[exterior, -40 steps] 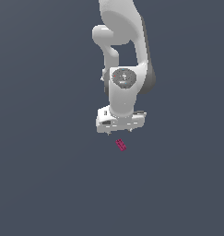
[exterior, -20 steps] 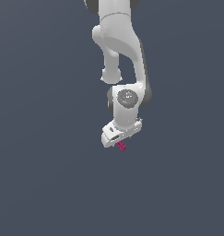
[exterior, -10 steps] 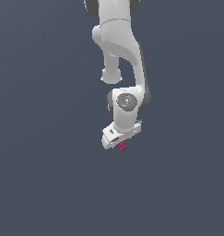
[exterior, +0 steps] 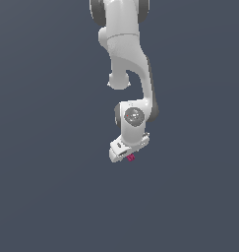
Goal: Pick up the object and move it to a goal position.
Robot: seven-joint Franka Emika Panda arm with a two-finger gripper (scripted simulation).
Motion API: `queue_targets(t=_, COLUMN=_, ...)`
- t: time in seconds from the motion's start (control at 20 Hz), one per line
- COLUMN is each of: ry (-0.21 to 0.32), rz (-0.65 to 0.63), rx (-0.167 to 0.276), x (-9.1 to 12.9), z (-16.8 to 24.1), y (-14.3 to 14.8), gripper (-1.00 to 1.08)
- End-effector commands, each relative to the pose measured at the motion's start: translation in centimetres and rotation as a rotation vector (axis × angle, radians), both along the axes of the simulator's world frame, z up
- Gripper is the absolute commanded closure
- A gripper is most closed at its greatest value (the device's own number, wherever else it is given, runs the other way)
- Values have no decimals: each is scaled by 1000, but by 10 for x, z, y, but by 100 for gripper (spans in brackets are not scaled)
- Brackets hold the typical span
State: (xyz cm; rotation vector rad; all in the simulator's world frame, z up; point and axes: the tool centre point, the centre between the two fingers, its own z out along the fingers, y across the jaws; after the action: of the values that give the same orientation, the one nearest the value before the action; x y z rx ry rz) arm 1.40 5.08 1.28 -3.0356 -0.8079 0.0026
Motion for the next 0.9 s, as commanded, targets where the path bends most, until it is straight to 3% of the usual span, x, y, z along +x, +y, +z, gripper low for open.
queue_targets(t=0.0, ry=-2, rz=0, rx=0, x=1, z=-1, y=0, gripper=108)
queue_targets(t=0.85, ry=-2, rz=1, rx=0, x=-4, z=10, y=6, gripper=108)
